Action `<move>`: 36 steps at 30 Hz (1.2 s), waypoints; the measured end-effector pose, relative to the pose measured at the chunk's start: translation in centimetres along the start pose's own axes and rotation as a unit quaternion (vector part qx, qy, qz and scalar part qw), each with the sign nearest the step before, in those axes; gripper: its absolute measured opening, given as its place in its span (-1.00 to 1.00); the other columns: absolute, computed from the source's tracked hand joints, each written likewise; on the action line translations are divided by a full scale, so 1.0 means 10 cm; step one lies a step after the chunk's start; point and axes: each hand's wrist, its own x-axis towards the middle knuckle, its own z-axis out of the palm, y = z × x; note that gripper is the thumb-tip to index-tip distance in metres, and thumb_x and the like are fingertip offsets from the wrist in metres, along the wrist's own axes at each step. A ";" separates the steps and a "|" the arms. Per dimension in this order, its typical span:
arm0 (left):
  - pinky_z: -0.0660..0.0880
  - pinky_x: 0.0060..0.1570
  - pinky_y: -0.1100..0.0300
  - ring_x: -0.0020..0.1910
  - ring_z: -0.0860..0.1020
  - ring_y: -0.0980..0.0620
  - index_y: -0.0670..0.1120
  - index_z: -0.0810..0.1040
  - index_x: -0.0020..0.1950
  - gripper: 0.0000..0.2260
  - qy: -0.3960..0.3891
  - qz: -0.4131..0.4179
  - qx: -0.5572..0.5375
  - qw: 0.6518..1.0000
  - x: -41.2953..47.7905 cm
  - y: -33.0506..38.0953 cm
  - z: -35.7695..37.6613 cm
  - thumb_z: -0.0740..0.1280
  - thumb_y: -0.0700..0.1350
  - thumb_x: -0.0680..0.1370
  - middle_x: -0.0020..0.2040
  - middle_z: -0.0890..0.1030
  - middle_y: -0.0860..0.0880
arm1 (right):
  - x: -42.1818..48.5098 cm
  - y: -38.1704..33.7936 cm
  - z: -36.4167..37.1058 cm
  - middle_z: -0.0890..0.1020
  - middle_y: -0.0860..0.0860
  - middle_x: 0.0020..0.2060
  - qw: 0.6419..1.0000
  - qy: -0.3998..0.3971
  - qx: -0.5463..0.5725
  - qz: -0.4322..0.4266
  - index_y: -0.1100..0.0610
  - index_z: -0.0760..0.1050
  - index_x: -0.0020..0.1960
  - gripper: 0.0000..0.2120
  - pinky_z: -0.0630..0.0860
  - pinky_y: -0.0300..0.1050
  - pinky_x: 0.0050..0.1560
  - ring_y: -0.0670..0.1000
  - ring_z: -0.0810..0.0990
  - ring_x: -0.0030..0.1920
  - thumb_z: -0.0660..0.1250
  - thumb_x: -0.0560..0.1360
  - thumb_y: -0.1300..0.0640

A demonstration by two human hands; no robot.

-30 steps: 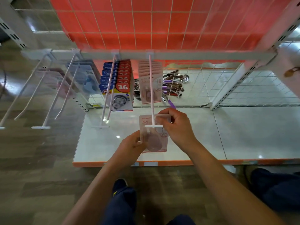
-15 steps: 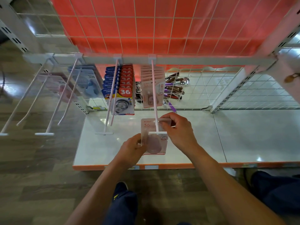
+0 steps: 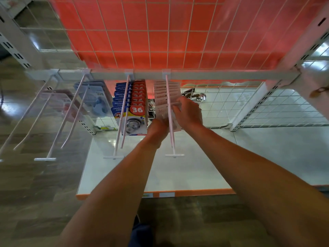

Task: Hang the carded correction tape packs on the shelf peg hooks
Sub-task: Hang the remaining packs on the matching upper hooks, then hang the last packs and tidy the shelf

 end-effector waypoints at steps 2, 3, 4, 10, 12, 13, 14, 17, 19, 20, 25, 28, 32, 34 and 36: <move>0.39 -0.07 0.13 -0.02 0.49 -0.15 -0.11 0.43 -0.01 -0.86 0.000 0.000 -0.012 1.000 0.05 0.06 -0.03 0.17 -0.06 0.64 0.01 0.53 -0.21 | 0.07 0.00 0.02 0.61 0.12 0.13 1.000 -0.011 -0.011 0.011 0.17 0.49 0.21 -0.71 0.41 -0.10 -0.06 0.15 0.56 0.13 0.26 0.57 0.05; 0.39 -0.07 0.12 0.02 0.51 -0.20 -0.11 0.45 0.01 -0.85 -0.001 -0.002 -0.022 1.000 0.07 0.07 -0.04 0.17 -0.05 0.64 0.08 0.54 -0.26 | 0.08 0.00 0.02 0.60 0.12 0.15 1.000 -0.016 -0.016 0.011 0.17 0.48 0.22 -0.70 0.44 -0.06 -0.01 0.17 0.55 0.14 0.27 0.56 0.05; 0.41 -0.06 0.11 0.08 0.53 -0.24 -0.12 0.45 0.04 -0.81 -0.003 -0.005 -0.023 1.000 0.07 0.08 -0.04 0.16 -0.02 0.64 0.11 0.54 -0.28 | 0.08 0.01 0.02 0.58 0.13 0.17 1.000 -0.018 -0.019 0.008 0.18 0.46 0.25 -0.68 0.45 -0.04 0.03 0.17 0.53 0.17 0.27 0.55 0.05; 0.51 0.05 0.05 -0.10 0.47 -0.06 -0.16 0.40 0.13 -0.61 -0.018 -0.078 -0.024 0.997 -0.06 -0.04 -0.05 0.13 0.18 0.62 -0.10 0.44 -0.09 | -0.19 0.05 -0.10 0.55 0.13 0.20 1.000 -0.023 0.010 0.012 0.17 0.41 0.30 -0.63 0.46 0.01 0.10 0.16 0.51 0.19 0.25 0.54 0.07; 0.46 -0.14 0.17 -0.24 0.42 0.05 -0.16 0.39 0.05 -0.67 -0.025 -0.121 -0.073 0.990 -0.19 -0.04 -0.11 0.12 0.12 0.64 -0.19 0.43 -0.04 | -0.36 0.02 -0.22 0.56 0.10 0.20 0.999 -0.032 0.026 0.023 0.14 0.41 0.30 -0.65 0.50 0.01 0.10 0.14 0.53 0.18 0.22 0.57 0.02; 0.40 -0.21 0.23 -0.26 0.40 0.08 -0.14 0.39 -0.04 -0.70 -0.034 -0.138 -0.090 0.986 -0.27 -0.04 -0.15 0.10 0.08 0.66 -0.19 0.44 -0.04 | -0.45 0.00 -0.31 0.56 0.10 0.21 0.998 -0.047 0.018 0.031 0.12 0.40 0.32 -0.64 0.48 0.00 0.11 0.14 0.53 0.18 0.20 0.58 0.00; 0.37 -0.22 0.24 -0.24 0.40 0.09 -0.10 0.39 -0.12 -0.70 -0.041 -0.146 -0.098 0.984 -0.41 0.00 -0.20 0.09 0.06 0.67 -0.14 0.47 -0.05 | -0.56 -0.03 -0.42 0.55 0.10 0.23 0.997 -0.065 0.004 0.038 0.12 0.38 0.34 -0.64 0.47 -0.03 0.10 0.13 0.53 0.19 0.19 0.60 0.00; 0.40 0.00 0.12 0.03 0.51 -0.02 -0.15 0.49 0.07 -0.62 -0.042 -0.142 -0.073 0.986 -0.70 0.08 -0.34 0.08 0.14 0.64 0.12 0.56 -0.15 | -0.83 -0.15 -0.69 0.55 0.11 0.23 0.995 -0.094 -0.035 0.024 0.12 0.37 0.36 -0.63 0.46 -0.08 0.08 0.12 0.53 0.18 0.16 0.61 -0.01; 0.43 0.10 0.03 0.19 0.51 -0.14 -0.21 0.46 0.27 -0.55 -0.035 -0.129 -0.018 0.991 -1.02 0.25 -0.46 0.09 0.12 0.64 0.21 0.54 -0.20 | -1.02 -0.32 -0.93 0.56 0.10 0.22 0.992 -0.114 -0.046 0.008 0.12 0.38 0.35 -0.64 0.46 -0.07 0.12 0.09 0.53 0.18 0.17 0.61 -0.01; 0.43 0.13 0.03 0.20 0.50 -0.17 -0.24 0.46 0.28 -0.56 -0.031 -0.106 0.026 0.994 -1.21 0.36 -0.53 0.10 0.09 0.65 0.21 0.53 -0.22 | -1.11 -0.41 -1.03 0.54 0.08 0.23 0.991 -0.129 -0.049 -0.003 0.10 0.38 0.36 -0.64 0.45 -0.06 0.16 0.08 0.51 0.20 0.18 0.61 -0.01; 0.42 0.08 0.09 0.14 0.51 -0.15 -0.25 0.55 0.15 -0.70 -0.043 0.036 0.179 0.982 -2.00 0.78 -0.85 0.09 -0.13 0.65 0.19 0.56 -0.20 | -1.53 -0.98 -1.58 0.45 0.05 0.36 0.982 -0.178 -0.043 -0.053 0.08 0.32 0.42 -0.57 0.37 -0.03 0.32 0.07 0.41 0.34 0.26 0.58 0.10; 0.41 0.04 0.09 0.13 0.53 -0.17 -0.23 0.55 0.16 -0.70 -0.047 0.090 0.251 0.963 -2.38 0.99 -1.07 0.06 -0.19 0.65 0.17 0.57 -0.20 | -1.69 -1.32 -1.84 0.53 0.09 0.26 0.979 -0.183 -0.033 -0.084 0.11 0.40 0.35 -0.60 0.45 -0.03 0.23 0.11 0.50 0.24 0.28 0.53 0.28; 0.44 -0.03 0.08 0.07 0.56 -0.20 -0.22 0.54 0.15 -0.77 -0.027 0.152 0.305 0.940 -2.71 1.22 -1.51 0.14 -0.21 0.61 0.13 0.61 -0.21 | -1.83 -1.77 -2.07 0.52 0.11 0.22 0.975 -0.180 -0.029 -0.125 0.13 0.39 0.32 -0.55 0.47 -0.02 0.17 0.12 0.49 0.20 0.27 0.46 0.36; 0.41 -0.10 0.11 0.05 0.56 -0.20 -0.20 0.53 0.12 -0.79 -0.016 0.164 0.334 0.928 -2.80 1.30 -1.76 0.14 -0.19 0.60 0.10 0.61 -0.21 | -1.86 -2.01 -2.15 0.50 0.10 0.25 0.976 -0.171 -0.023 -0.136 0.12 0.37 0.34 -0.54 0.45 -0.02 0.21 0.12 0.46 0.23 0.27 0.46 0.36; 0.41 -0.14 0.14 0.03 0.57 -0.19 -0.17 0.52 0.11 -0.79 0.004 0.166 0.368 0.915 -2.87 1.39 -2.03 0.13 -0.18 0.60 0.07 0.61 -0.19 | -1.87 -2.26 -2.21 0.49 0.09 0.26 0.977 -0.156 -0.017 -0.145 0.11 0.36 0.35 -0.54 0.42 -0.06 0.24 0.09 0.44 0.24 0.27 0.48 0.34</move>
